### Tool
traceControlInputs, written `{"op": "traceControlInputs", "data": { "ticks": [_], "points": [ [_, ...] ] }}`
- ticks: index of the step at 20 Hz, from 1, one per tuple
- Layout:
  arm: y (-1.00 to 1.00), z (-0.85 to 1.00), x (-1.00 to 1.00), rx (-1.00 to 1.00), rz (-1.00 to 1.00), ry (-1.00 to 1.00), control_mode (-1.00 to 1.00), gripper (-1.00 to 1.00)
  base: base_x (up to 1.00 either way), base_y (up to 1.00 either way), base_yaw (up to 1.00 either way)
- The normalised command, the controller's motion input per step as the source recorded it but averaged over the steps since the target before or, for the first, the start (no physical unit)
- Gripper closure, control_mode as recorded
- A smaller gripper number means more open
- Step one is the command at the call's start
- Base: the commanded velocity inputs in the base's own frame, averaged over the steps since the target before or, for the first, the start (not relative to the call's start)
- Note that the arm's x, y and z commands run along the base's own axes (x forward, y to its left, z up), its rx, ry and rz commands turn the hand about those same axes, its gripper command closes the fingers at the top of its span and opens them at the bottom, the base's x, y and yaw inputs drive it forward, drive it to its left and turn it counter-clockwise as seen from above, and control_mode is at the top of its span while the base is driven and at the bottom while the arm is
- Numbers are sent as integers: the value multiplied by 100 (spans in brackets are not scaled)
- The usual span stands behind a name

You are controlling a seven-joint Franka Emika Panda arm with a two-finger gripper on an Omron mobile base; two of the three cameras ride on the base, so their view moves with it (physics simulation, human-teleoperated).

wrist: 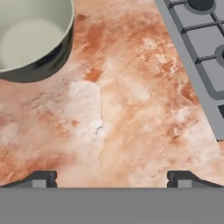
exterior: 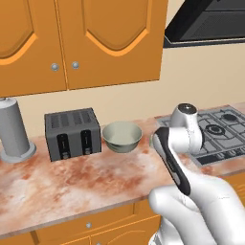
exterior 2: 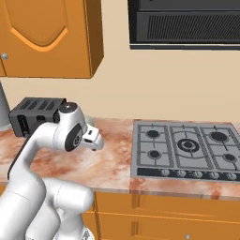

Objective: Pick the cup and bowl from the counter and place them on the counter next to the sink.

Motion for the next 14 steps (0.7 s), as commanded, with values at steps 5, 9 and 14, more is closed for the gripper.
{"op": "traceControlInputs", "data": {
  "ticks": [5, 9, 14],
  "points": [
    [0, 15, 72, 1, -2, 0, -100, -100, 0, 0, 0],
    [0, 28, 24, 5, -1, 0, -100, -100, 0, 0, 0],
    [0, 17, 0, 12, 0, 1, -100, -100, 0, 0, 0]
  ]
}}
